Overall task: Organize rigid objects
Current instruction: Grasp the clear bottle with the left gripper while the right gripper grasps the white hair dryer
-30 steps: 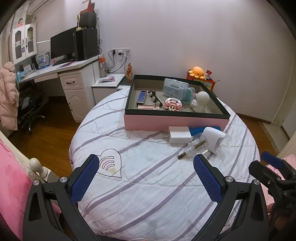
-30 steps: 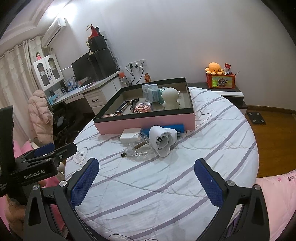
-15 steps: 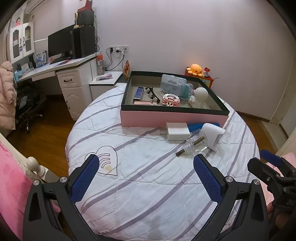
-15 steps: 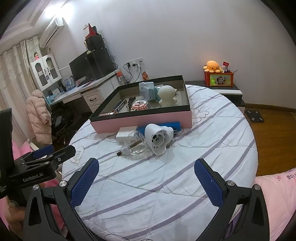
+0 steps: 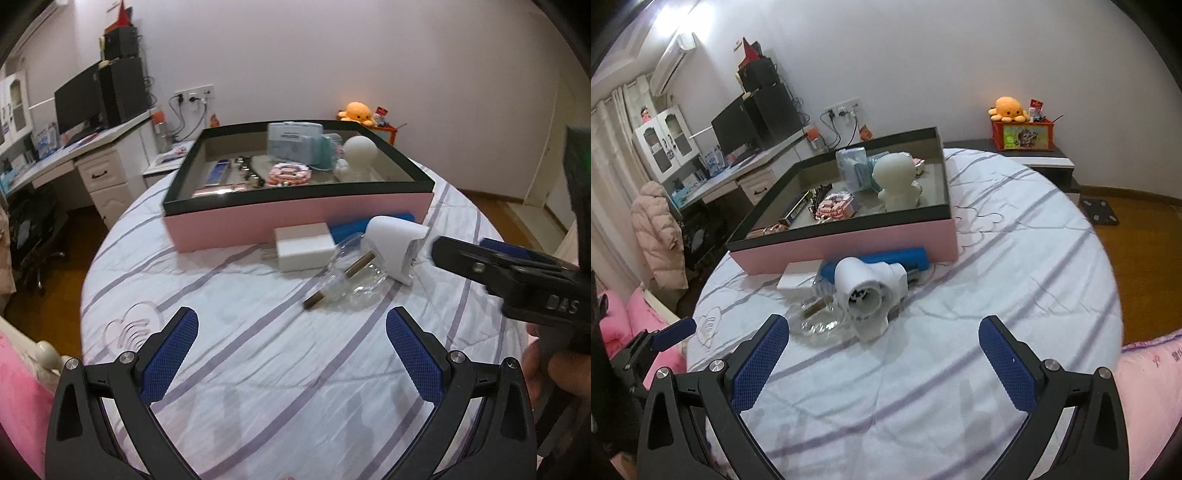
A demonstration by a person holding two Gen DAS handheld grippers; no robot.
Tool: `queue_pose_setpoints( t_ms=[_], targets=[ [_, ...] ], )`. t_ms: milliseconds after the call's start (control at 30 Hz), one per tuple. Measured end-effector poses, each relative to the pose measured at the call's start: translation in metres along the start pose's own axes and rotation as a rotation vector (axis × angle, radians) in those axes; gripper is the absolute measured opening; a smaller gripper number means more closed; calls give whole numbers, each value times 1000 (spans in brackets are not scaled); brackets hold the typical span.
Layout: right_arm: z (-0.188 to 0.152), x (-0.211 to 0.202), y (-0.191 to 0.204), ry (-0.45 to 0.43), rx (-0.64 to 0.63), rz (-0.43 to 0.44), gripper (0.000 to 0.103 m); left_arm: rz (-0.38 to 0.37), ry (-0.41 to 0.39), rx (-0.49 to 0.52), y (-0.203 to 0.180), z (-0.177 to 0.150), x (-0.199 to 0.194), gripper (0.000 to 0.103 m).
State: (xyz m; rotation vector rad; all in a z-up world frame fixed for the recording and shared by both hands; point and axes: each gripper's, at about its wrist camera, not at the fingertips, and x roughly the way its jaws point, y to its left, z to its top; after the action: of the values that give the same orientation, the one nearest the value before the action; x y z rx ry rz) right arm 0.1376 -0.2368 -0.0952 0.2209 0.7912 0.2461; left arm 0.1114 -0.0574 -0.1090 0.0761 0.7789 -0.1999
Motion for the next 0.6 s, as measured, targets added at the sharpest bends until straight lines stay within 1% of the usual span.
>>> queue_pose_setpoints(
  t_ms=[33,100,233,333,367,400,467,533,567,600],
  targets=[
    [3,5,0,5,1,3,103,-5,3,7,-3,2,5,103],
    [8,15,0,21,-2,9,97,-16,18,24,-9,7,15,103],
    [16,37,-1,66,-7,41,92,-28,52,51,-22,13,37,103],
    [19,50,-1,103,-9,49,81,-31,73,67,-31,16,51,103],
    [20,56,-2,117,-7,53,75,-28,78,71,-33,17,56,103],
    [21,60,-3,126,-5,53,73,-28,85,74,-35,19,61,103],
    [22,71,-4,149,-8,73,72,-37,101,74,-38,21,69,103],
    [22,73,-2,150,-29,64,71,-53,123,64,-38,24,78,99],
    [22,72,-1,149,-34,66,67,-63,135,53,-37,24,82,94],
    [22,70,-2,146,-36,72,62,-80,145,36,-34,25,85,79]
  ],
)
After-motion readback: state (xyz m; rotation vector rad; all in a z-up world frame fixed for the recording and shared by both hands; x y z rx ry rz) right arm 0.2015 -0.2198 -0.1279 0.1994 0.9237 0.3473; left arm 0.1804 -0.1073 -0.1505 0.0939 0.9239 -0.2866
